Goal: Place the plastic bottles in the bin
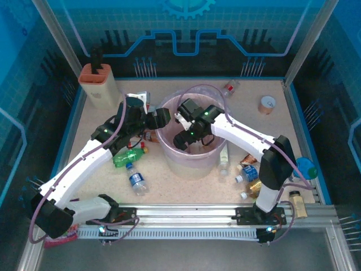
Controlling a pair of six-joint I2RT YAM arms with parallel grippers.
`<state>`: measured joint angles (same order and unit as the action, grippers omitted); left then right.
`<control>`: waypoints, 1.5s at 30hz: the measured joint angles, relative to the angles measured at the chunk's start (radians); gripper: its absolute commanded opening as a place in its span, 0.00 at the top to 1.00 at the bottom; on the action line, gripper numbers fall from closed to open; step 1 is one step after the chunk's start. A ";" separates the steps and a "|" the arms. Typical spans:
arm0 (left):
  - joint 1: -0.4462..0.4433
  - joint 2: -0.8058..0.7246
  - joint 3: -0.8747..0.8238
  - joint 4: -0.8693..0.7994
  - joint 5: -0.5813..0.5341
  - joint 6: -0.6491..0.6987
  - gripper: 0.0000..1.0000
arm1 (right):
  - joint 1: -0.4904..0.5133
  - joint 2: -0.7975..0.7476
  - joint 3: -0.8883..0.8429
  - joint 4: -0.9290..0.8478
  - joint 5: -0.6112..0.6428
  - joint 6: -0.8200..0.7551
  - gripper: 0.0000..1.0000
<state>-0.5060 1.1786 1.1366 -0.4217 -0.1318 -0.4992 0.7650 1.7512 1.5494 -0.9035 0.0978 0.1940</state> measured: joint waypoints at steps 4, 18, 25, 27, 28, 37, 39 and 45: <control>0.000 0.000 0.000 0.001 0.000 0.000 0.12 | 0.000 -0.071 0.015 -0.013 0.016 0.000 0.00; 0.000 0.001 0.002 -0.001 -0.002 0.000 0.13 | -0.229 -0.496 0.196 -0.092 0.053 0.067 0.00; 0.000 0.001 0.002 -0.001 -0.001 0.000 0.12 | -0.767 -0.591 -0.056 -0.098 -0.060 0.090 0.00; 0.000 0.001 0.002 -0.001 -0.001 0.000 0.13 | -0.854 -0.553 -0.163 -0.079 -0.093 0.114 0.00; 0.000 0.002 0.002 -0.001 -0.001 0.000 0.12 | -0.878 -0.529 -0.206 -0.067 -0.099 0.127 0.00; 0.000 0.020 0.018 -0.005 0.001 -0.008 0.13 | -0.904 -0.426 -0.496 0.069 -0.034 0.278 0.00; 0.000 0.021 0.019 -0.008 0.001 -0.011 0.13 | -0.904 -0.396 -0.529 0.108 -0.023 0.306 0.00; 0.000 0.043 0.035 -0.010 0.002 -0.023 0.13 | -0.904 -0.266 -0.587 0.212 -0.019 0.343 0.00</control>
<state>-0.5060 1.2217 1.1717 -0.4313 -0.1303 -0.5220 -0.1390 1.4849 0.9627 -0.6910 0.0792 0.5365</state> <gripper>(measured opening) 0.876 0.996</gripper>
